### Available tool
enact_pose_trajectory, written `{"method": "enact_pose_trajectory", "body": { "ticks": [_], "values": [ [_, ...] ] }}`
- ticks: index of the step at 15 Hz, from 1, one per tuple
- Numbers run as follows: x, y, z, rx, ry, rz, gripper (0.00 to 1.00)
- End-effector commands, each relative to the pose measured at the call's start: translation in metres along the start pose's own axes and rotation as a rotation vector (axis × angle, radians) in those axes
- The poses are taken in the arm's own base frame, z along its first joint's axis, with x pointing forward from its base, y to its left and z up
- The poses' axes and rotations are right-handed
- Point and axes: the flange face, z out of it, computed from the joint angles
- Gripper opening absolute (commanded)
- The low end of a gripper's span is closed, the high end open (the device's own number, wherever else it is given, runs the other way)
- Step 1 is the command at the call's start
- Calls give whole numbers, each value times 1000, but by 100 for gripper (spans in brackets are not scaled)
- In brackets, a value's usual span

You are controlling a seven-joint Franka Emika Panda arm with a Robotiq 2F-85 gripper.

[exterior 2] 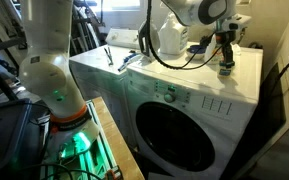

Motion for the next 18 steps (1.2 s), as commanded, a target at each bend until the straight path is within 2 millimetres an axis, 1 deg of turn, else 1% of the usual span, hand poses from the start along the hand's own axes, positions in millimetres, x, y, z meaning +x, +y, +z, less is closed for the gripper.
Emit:
{"method": "enact_pose_trajectory", "body": {
  "ticks": [1,2,4,5,6,8,10,11,12,15,16,17,18],
  "values": [
    [1,1,-1,-19,0,9,77],
    [1,0,-1,-18,0,7,84],
    [1,0,-3,-16,2,6,84],
    [1,0,-3,-15,2,6,73],
    [1,-1,-4,-14,3,5,68],
    [2,-1,-5,-13,5,4,50],
    [2,-1,-6,-12,5,3,39],
    [2,-2,-6,-12,6,4,35],
    [2,-2,-7,-11,7,3,36],
    [1,-2,-12,-2,-4,4,35],
    [3,-2,-15,-4,4,14,31],
    [12,-3,-18,10,117,27,25],
    [6,-2,-23,-6,-7,20,25]
  ]
}}
